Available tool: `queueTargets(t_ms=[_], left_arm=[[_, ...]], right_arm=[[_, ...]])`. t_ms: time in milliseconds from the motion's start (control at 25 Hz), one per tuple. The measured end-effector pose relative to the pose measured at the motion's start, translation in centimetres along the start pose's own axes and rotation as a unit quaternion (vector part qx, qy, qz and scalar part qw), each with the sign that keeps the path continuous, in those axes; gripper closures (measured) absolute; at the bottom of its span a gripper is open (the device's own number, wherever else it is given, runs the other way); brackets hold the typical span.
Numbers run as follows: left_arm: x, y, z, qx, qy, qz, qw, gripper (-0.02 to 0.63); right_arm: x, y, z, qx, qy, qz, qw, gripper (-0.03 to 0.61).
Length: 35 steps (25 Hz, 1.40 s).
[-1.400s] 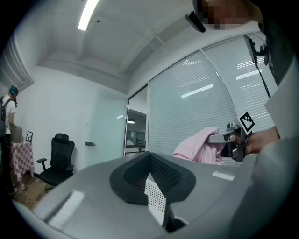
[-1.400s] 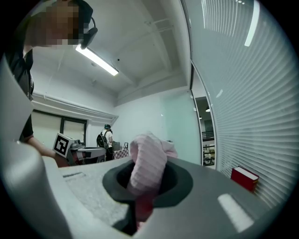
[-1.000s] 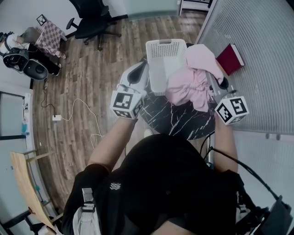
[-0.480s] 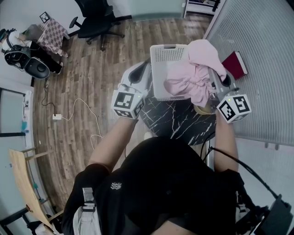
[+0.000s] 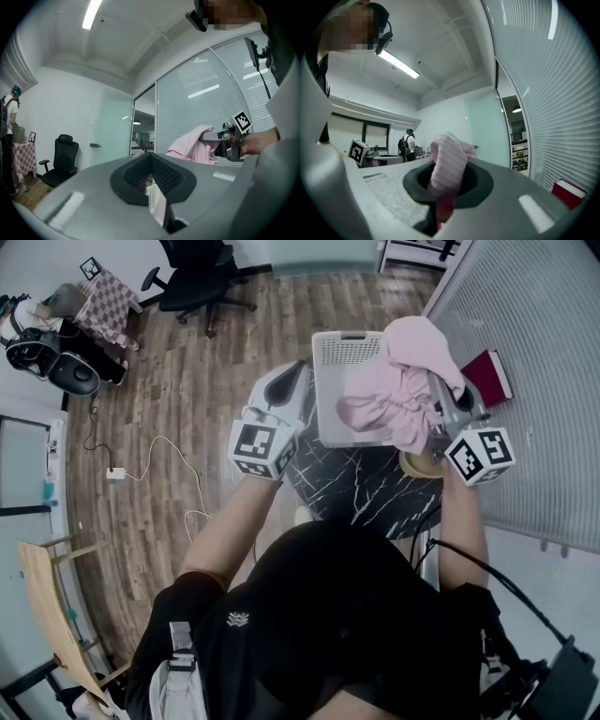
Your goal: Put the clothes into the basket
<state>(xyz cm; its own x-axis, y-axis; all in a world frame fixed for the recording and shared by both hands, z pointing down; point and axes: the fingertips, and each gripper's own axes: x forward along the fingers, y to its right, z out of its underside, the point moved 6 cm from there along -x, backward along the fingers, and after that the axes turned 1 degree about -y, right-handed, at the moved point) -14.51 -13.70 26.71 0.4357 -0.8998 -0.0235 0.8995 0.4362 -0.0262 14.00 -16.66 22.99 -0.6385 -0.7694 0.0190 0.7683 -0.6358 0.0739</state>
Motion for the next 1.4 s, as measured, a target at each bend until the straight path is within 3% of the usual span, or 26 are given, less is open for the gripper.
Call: queueTargets(t_ms=[1400], left_arm=[[1.1,-2.8,4.8,-0.005,-0.042,-0.011,0.999,0.607]], right_arm=[[6.3,0.9,7.3,0.042,-0.038,-0.015,0.998,0.545]])
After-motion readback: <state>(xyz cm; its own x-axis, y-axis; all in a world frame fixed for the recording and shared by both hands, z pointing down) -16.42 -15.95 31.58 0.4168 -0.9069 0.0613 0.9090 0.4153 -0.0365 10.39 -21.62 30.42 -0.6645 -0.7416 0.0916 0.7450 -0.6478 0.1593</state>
